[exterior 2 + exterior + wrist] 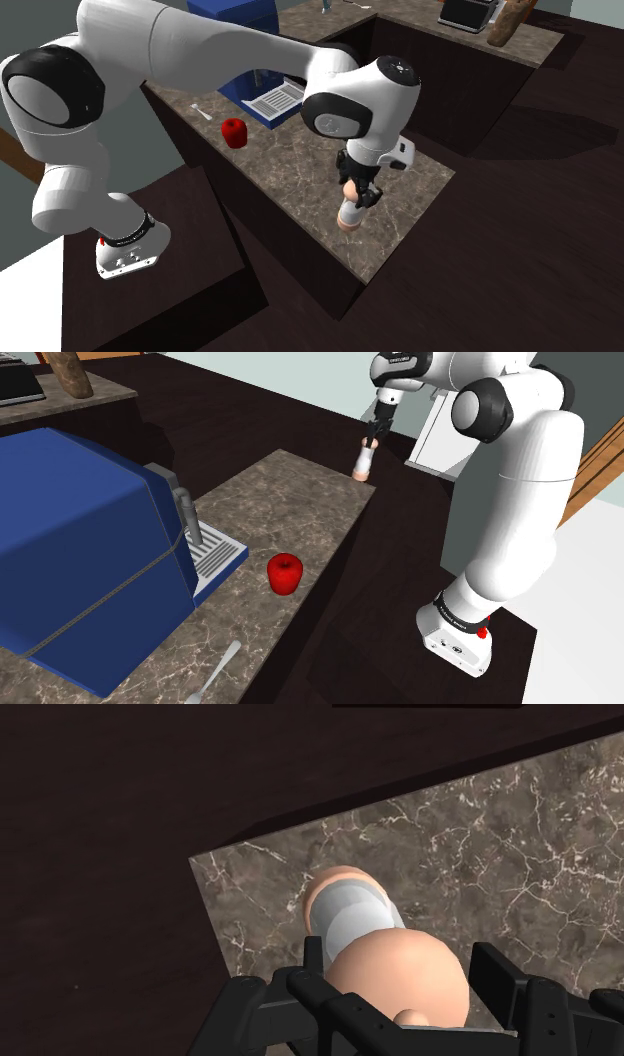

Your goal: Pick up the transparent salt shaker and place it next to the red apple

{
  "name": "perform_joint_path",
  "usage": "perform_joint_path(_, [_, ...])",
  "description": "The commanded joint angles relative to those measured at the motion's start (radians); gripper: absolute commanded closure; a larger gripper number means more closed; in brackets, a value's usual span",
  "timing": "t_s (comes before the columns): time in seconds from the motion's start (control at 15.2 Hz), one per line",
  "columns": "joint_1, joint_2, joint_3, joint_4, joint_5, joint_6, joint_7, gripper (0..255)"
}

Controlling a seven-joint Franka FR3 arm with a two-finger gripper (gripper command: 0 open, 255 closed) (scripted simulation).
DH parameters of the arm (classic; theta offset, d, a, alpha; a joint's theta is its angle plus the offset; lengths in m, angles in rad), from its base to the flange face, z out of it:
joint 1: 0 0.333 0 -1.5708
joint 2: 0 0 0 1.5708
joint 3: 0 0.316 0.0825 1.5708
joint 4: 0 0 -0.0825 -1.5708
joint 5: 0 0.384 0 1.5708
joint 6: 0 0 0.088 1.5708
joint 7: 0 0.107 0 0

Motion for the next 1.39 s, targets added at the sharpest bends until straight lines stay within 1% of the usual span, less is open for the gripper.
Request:
perform_joint_path(0.0, [-0.001, -0.005, -0.001, 0.024, -0.003, -0.029, 0.004, 255])
perform_joint_path(0.73, [-0.016, -0.006, -0.006, 0.172, -0.007, -0.175, 0.016, 255])
perform_joint_path(1.32, [-0.042, 0.024, -0.006, 0.339, 0.003, -0.313, 0.024, 255])
